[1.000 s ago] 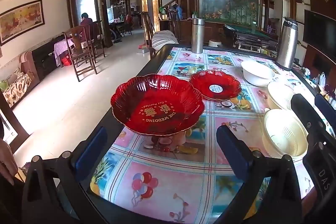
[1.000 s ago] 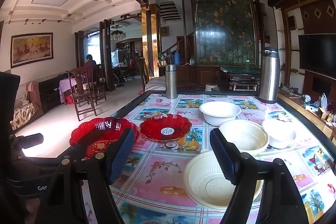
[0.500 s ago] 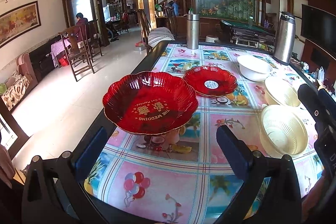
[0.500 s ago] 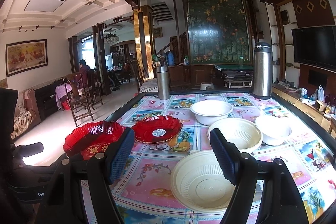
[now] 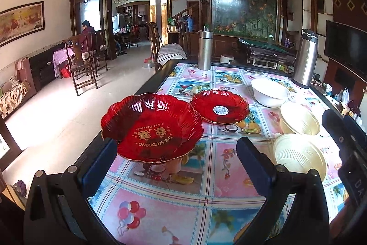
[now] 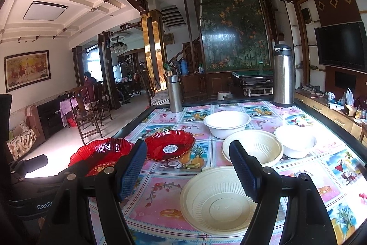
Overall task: Organize plates and bowls
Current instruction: 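Move the left tool toward the large red wedding plate, then grasp the large red plate rim with the left tool and lift it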
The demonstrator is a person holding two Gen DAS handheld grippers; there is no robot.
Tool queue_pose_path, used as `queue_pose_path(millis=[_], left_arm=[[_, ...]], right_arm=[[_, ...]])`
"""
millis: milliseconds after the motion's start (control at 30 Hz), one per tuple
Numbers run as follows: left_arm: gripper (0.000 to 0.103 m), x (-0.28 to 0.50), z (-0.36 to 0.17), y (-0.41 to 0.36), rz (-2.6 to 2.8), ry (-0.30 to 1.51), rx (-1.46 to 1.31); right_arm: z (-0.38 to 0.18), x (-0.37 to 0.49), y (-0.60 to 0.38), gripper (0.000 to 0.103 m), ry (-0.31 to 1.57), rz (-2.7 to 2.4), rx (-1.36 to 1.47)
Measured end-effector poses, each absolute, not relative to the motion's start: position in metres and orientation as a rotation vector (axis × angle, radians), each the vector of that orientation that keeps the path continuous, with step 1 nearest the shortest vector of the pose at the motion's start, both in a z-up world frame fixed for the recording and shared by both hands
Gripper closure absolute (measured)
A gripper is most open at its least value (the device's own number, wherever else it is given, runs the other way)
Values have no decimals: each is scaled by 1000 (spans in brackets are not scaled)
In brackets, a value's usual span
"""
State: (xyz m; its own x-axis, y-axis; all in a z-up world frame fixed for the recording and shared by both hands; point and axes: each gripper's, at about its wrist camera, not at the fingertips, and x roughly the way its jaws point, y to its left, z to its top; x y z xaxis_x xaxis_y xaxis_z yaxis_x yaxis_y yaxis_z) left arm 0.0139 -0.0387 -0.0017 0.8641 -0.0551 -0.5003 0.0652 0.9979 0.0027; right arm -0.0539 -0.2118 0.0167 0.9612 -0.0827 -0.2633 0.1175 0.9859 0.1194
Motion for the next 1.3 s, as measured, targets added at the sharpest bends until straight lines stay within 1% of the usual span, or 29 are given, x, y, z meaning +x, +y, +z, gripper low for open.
queue_pose_path(millis=[200, 333, 467, 700, 833, 933, 1133, 1300], left_arm=[[0, 46, -10, -65, -100, 481, 54], [0, 69, -27, -85, -127, 500, 79], [0, 80, -51, -98, -143, 559, 94], [0, 96, -75, -109, -175, 725, 106], [0, 113, -101, -115, -50, 890, 200], [0, 114, -103, -106, -72, 914, 133], [0, 108, -100, -113, -59, 904, 168], [0, 114, -101, -104, -83, 928, 111]], right_arm=[[23, -60, -232, 27, 242, -155, 156], [24, -59, -250, 27, 237, -196, 177], [21, -54, -266, 27, 249, -227, 193], [9, -33, -279, 27, 285, -242, 219], [3, -26, -279, 27, 297, -241, 218], [1, -23, -278, 27, 300, -244, 213], [-5, -11, -280, 27, 316, -243, 218], [-8, -3, -280, 27, 323, -236, 219]])
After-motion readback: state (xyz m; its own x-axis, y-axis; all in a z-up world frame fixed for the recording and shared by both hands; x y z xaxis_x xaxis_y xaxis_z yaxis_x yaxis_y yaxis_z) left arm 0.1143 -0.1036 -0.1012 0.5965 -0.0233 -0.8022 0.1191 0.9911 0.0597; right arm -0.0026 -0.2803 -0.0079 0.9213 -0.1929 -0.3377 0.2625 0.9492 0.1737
